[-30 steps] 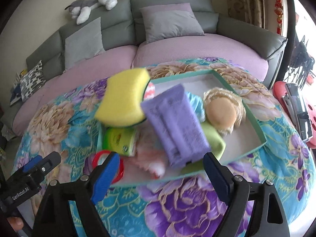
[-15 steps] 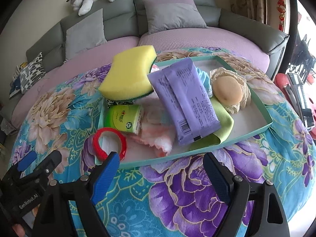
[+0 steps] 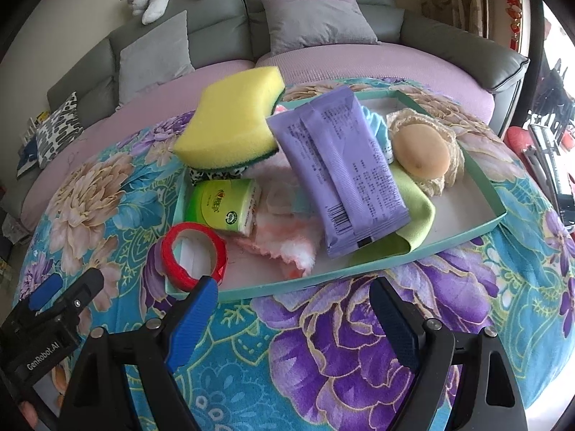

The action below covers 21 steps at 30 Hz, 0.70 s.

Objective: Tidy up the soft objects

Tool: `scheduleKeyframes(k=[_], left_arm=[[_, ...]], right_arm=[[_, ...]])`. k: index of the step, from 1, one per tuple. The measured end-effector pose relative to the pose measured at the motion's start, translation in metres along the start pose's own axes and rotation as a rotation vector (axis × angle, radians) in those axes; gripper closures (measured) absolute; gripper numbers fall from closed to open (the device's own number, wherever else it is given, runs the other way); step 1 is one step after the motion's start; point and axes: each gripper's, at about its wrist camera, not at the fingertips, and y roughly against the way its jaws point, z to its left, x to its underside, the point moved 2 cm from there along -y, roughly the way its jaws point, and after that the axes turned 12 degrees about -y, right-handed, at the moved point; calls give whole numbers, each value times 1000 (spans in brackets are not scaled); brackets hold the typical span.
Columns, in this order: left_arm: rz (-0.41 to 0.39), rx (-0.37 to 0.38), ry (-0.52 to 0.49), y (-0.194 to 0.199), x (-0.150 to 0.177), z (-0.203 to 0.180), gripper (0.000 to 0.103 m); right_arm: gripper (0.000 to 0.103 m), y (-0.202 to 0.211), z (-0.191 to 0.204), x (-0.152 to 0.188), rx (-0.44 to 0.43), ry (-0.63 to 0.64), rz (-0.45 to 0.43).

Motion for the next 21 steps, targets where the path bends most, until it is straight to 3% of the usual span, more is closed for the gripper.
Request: scheduleKeyframes(k=[21], left_arm=[[22, -15, -33, -5, 0, -6, 1]], right_arm=[[14, -4, 1, 1, 0, 8, 4]])
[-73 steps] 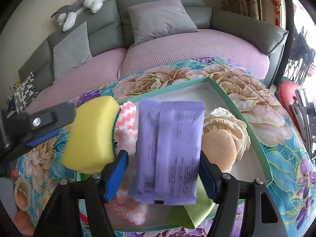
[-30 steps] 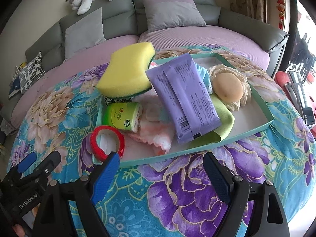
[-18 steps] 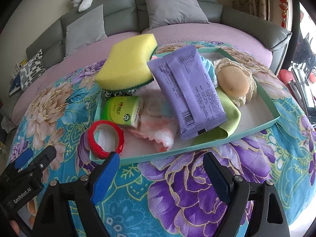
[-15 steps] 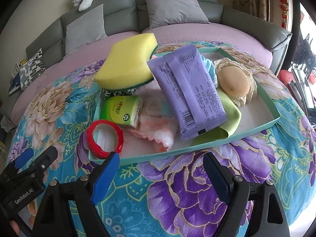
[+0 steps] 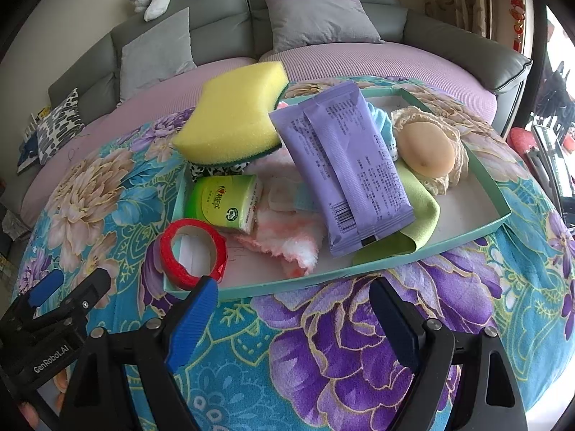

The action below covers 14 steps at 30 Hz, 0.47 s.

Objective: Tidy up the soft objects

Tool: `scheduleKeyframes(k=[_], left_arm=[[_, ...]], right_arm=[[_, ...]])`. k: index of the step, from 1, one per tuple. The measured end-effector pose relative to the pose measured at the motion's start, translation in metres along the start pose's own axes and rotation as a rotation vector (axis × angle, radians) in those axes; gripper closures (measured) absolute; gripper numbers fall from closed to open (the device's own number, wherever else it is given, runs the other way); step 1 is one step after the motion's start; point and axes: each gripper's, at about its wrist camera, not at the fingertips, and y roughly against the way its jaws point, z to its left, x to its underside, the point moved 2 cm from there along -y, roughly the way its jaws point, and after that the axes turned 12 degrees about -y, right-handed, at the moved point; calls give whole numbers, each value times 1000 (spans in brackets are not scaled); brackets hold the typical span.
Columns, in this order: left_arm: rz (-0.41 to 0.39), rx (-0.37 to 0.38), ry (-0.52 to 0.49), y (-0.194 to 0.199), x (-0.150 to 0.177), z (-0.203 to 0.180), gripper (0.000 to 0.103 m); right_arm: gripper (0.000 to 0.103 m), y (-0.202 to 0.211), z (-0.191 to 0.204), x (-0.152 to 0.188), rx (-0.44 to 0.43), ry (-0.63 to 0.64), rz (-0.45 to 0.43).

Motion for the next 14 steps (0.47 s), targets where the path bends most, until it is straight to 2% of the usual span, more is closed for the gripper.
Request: scheduleKeyframes(k=[6, 14], left_arm=[[-7, 11, 8, 3, -1, 2, 1], [-23, -19, -4, 8, -1, 2, 1]], right_arm=[[14, 1, 1, -1, -1, 1, 0], [14, 4, 4, -1, -1, 3, 5]])
